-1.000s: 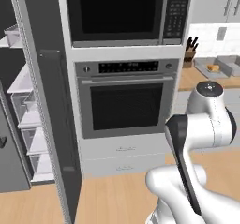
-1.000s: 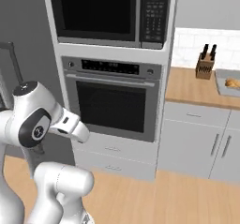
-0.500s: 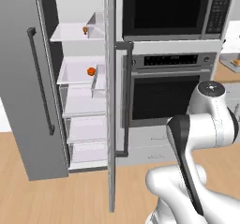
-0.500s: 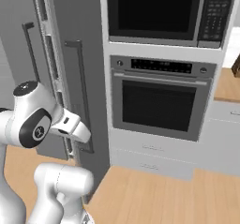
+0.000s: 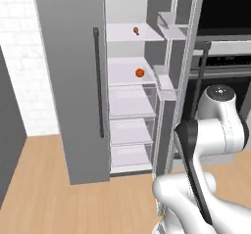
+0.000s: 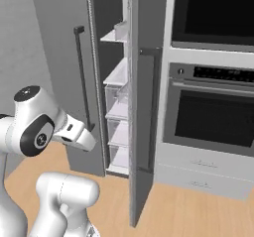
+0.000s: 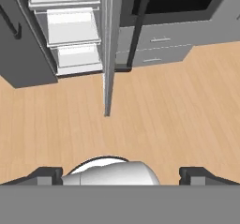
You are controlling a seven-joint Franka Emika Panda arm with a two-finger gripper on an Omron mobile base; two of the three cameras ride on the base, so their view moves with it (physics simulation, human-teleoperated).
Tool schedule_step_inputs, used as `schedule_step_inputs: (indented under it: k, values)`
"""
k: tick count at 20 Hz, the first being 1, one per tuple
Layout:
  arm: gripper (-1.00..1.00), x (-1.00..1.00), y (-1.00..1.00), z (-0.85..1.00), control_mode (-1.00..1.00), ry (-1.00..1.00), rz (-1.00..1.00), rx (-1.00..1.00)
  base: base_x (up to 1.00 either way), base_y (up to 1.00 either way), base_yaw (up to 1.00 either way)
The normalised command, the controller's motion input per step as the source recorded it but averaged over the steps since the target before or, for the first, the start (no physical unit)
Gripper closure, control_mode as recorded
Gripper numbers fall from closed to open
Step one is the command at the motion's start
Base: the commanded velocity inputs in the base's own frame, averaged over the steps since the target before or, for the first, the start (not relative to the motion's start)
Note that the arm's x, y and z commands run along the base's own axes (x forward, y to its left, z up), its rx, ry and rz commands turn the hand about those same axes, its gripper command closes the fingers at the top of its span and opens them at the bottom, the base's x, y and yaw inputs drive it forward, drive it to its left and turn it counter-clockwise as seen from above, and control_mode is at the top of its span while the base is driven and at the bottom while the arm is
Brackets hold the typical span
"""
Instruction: Place one squash and one chicken drumstick in each tupperware on the nearby counter, to pack two identical lunches.
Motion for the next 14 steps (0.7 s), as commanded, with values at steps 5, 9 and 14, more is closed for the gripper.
schedule_step_inputs:
  k: [5, 9, 14]
  values:
    - [-1.0, 0.0, 0.0, 0.0, 1.0, 0.0, 0.0, 0.0, 0.3, 1.0, -0.07]
    - [-1.0, 0.0, 0.0, 0.0, 1.0, 0.0, 0.0, 0.0, 0.7, 0.61, -0.2]
    - [-1.0, 0.0, 0.0, 0.0, 1.0, 0.0, 0.0, 0.0, 0.73, 0.09, -0.26]
